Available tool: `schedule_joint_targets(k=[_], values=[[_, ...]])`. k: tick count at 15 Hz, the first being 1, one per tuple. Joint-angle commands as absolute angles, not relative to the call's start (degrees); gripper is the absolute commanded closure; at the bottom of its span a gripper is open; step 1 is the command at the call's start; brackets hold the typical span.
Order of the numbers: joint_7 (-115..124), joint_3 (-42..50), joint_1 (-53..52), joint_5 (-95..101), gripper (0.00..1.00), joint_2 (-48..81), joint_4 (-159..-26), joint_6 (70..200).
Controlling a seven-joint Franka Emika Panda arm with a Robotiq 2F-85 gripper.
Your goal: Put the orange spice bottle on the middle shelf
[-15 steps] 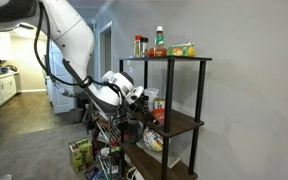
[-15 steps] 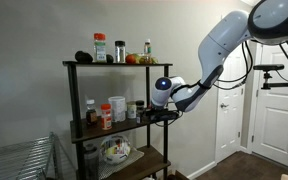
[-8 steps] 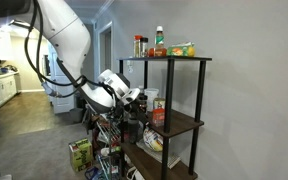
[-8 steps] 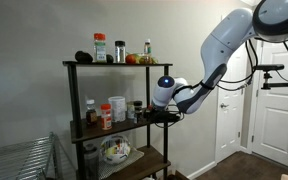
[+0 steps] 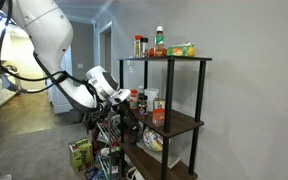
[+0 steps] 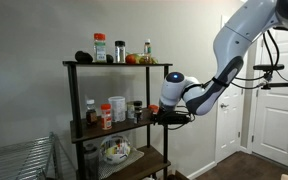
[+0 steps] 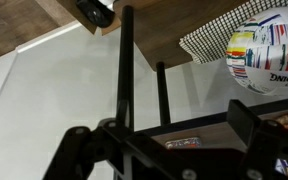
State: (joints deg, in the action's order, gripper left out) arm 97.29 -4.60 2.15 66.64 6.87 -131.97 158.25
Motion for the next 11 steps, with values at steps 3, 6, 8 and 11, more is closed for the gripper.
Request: schedule_joint_targets(k=[3,6,8,11], values=[[84.76,-5.52,2.72,53.89,0.00,-1.41,-141.19,164.52],[78.28,-5.77,1.71,47.50,0.00,-3.70,-143.87,166.84],[81.79,-5.65,1.73,50.20,0.00,-1.20,-141.25,165.43],[81.22,-5.70,1.41,49.62,0.00,-2.11,-142.04,165.46]])
